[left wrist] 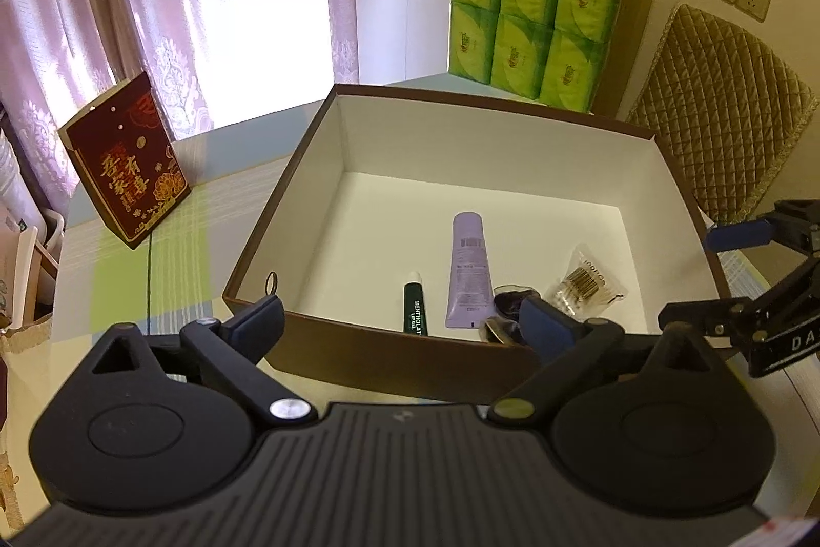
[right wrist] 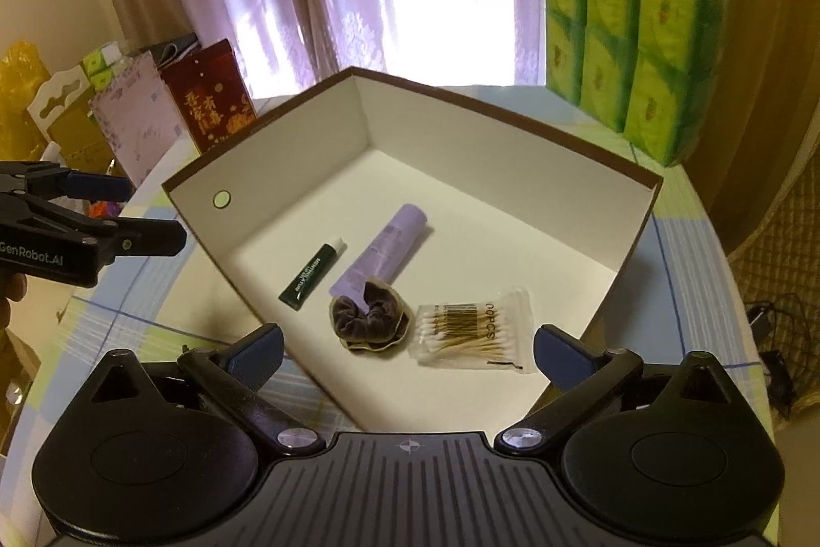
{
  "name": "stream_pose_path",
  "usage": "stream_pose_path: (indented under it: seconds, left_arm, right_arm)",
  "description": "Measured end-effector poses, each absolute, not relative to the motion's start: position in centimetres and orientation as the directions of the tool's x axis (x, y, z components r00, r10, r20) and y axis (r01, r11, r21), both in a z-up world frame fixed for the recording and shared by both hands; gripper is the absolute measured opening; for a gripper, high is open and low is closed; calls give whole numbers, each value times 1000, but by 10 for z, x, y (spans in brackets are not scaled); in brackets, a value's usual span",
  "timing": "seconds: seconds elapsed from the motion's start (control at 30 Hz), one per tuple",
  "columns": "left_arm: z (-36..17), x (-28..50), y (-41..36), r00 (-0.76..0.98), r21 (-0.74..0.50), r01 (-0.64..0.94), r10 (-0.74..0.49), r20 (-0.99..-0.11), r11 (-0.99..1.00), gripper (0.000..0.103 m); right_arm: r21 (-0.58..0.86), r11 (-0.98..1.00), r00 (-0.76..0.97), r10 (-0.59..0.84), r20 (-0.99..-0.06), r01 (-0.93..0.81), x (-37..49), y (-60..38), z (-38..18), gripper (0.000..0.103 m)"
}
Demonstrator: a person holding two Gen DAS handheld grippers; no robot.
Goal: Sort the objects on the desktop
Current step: 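Withdraw both grippers from the box toward the spoon and toothpick box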
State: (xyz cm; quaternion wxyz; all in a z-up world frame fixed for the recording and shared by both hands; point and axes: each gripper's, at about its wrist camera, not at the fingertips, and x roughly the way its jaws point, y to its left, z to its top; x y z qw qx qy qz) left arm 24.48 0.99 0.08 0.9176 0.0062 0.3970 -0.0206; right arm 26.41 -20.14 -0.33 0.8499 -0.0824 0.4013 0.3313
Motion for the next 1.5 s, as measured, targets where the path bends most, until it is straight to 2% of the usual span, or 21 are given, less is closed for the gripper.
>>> stream_pose_path:
  seconds: [0.67,0.97,1.27,1.5]
  left_arm:
    - [11,172,6,730,-39,-14,-16,-684,999,98]
    - [10,137,9,718,-53,-19,-23,-695,998,99]
    - [3,108,10,705,16,12,3,-709,1000,102]
    - [-3,89,19,691,2,8,-4,-723,1000,102]
  right_arm:
    - [109,803,580,509,-636,-585,192,-218,15,101]
    - [94,815,582,484,-654,-572,166,-220,15,101]
    - [105,834,582,462,-670,-542,137,-221,7,101]
    - [120,840,569,457,-684,-530,117,-217,0,101]
